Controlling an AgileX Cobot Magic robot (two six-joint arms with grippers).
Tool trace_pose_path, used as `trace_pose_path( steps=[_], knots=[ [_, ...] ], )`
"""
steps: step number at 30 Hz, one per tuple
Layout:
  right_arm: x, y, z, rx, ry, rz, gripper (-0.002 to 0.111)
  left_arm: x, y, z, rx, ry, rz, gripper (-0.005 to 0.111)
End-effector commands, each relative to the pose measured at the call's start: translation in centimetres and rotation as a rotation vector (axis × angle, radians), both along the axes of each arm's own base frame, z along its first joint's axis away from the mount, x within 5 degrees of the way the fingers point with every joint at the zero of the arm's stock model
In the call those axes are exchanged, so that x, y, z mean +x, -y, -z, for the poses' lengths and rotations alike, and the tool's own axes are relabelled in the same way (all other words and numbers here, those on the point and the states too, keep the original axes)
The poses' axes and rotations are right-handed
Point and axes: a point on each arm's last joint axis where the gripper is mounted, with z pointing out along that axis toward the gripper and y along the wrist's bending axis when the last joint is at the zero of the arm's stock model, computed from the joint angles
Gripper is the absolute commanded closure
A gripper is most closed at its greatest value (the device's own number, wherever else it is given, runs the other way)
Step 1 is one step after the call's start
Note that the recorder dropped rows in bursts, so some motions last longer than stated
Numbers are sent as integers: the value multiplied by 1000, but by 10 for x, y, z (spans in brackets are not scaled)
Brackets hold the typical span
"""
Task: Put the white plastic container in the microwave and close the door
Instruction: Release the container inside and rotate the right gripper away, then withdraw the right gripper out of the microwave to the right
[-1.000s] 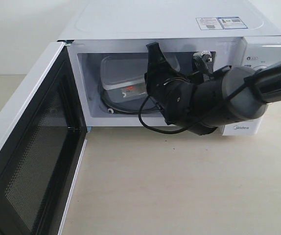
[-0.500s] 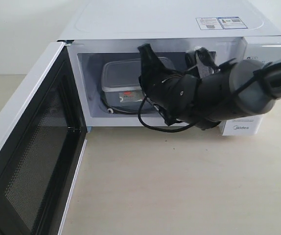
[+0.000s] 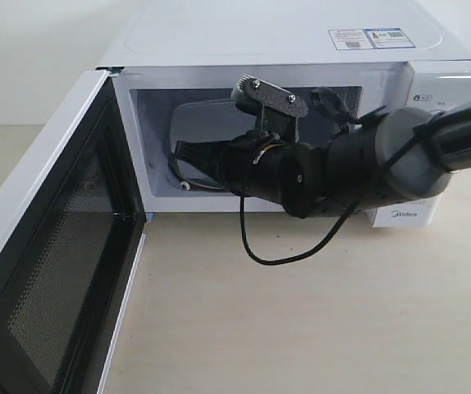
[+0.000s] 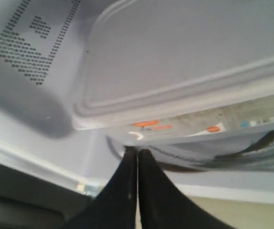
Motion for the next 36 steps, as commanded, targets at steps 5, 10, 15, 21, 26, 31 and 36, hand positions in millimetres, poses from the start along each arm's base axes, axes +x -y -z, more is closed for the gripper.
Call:
trace_pose_path(
  steps=[5,10,15,21,26,31,36],
  knots=[
    [13,2,15,-50,151,55,108,0,0,0,-8,7,3,102],
    [16,9,19,-69,175,124,108,0,0,1,-8,5,3,102],
    [18,10,17,-63,193,140,108,0,0,1,-7,3,3,102],
    [3,-1,13,-104,134,52,108,0,0,1,-8,5,3,102],
    [-76,-2,-25,-142,311,-50,108,0,0,1,-8,5,3,102],
    [-139,28,-41,-255,377,-179,108,0,0,1,-8,3,3,102],
    [-146,37,-55,-215,411,-161,108,0,0,1,-8,3,3,102]
  ],
)
